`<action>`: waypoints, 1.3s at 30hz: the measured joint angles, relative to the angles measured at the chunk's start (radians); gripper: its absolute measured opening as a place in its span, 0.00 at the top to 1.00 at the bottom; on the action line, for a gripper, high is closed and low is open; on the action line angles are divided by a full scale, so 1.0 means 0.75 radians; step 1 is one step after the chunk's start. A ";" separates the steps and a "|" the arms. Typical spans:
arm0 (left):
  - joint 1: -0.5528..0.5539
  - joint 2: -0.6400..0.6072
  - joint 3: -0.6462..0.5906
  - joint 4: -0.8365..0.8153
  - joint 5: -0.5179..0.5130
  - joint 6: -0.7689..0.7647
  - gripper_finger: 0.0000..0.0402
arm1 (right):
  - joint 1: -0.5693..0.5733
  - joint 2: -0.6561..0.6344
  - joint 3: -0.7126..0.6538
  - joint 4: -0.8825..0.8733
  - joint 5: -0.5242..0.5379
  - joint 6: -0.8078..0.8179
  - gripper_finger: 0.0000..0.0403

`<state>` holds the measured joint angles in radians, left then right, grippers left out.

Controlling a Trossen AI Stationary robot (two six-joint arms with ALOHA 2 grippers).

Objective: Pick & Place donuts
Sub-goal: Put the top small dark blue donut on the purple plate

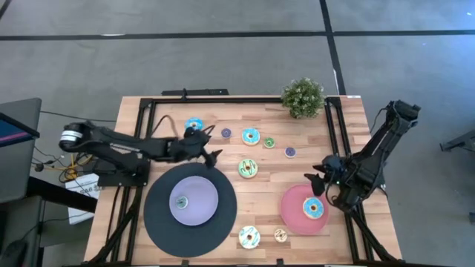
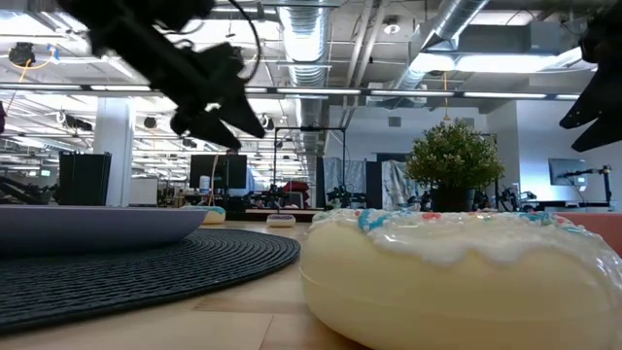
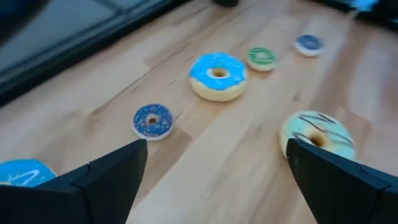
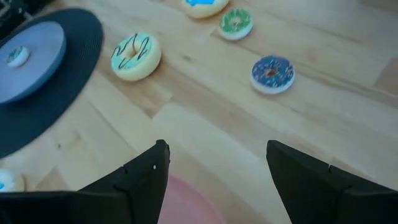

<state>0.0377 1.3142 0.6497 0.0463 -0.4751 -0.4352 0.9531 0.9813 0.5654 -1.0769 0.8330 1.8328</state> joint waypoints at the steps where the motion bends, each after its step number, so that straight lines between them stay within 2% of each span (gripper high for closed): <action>1: 0.028 0.039 0.058 -0.064 0.025 -0.029 0.07 | 0.000 0.000 -0.011 0.000 0.011 0.018 0.36; 6: 0.153 0.268 0.396 -0.453 0.095 -0.134 0.09 | 0.000 0.002 -0.053 0.014 0.026 0.070 0.36; 9: 0.218 0.419 0.580 -0.646 0.115 -0.118 0.10 | 0.000 0.002 -0.053 0.042 0.029 0.081 0.36; 16: 0.335 0.711 0.831 -0.731 0.324 -0.059 0.10 | 0.000 0.002 -0.053 0.124 0.052 0.029 0.36; 23: 0.406 0.851 0.904 -0.774 0.338 -0.080 0.10 | 0.000 0.002 -0.053 0.123 0.054 0.024 0.36; 39: 0.439 0.895 0.872 -0.730 0.306 -0.110 0.10 | 0.000 0.002 -0.053 0.125 0.049 0.020 0.36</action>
<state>0.3668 1.9852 1.3039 -0.5012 -0.2457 -0.5180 0.9531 0.9825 0.5255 -0.9829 0.8700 1.8477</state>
